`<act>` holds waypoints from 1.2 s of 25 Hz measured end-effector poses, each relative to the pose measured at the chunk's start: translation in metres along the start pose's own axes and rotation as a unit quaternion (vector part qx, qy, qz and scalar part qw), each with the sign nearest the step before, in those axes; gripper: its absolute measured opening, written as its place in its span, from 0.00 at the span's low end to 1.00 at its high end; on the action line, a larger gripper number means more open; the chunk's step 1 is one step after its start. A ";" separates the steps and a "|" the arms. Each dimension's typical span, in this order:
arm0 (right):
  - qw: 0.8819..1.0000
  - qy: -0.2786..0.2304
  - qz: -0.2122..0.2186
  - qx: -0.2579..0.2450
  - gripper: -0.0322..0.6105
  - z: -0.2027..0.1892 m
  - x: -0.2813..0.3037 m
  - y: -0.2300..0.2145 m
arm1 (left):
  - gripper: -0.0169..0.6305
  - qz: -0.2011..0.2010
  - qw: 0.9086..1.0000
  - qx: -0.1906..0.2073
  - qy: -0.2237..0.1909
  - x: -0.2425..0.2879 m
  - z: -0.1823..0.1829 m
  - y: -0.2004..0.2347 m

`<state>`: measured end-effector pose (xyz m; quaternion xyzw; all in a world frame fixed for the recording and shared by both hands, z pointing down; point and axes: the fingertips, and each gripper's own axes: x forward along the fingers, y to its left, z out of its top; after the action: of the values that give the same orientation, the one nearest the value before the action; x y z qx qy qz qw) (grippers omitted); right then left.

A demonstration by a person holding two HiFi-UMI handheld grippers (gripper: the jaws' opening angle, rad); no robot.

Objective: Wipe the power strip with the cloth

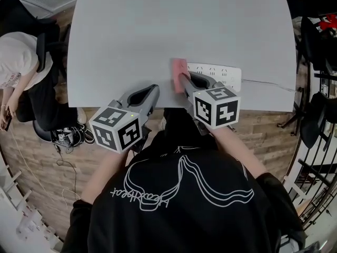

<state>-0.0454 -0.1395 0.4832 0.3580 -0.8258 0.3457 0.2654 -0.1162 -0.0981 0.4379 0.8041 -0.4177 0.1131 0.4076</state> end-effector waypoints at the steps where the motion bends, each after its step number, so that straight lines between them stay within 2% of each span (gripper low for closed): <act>1: 1.000 0.002 -0.001 0.000 0.11 0.000 0.001 0.000 | 0.05 -0.001 1.000 0.000 0.000 0.000 0.000 0.000; 8: 1.000 0.001 -0.014 0.004 0.11 -0.002 -0.006 -0.009 | 0.05 0.001 1.000 0.003 0.001 -0.003 0.001 -0.001; 30: 0.993 -0.031 -0.103 0.051 0.11 -0.024 -0.084 -0.117 | 0.05 -0.017 0.999 0.029 0.023 0.022 -0.005 -0.040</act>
<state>0.1001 -0.1461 0.4852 0.4651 -0.7736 0.3464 0.2554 -0.0709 -0.0945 0.4305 0.8202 -0.3906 0.1365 0.3951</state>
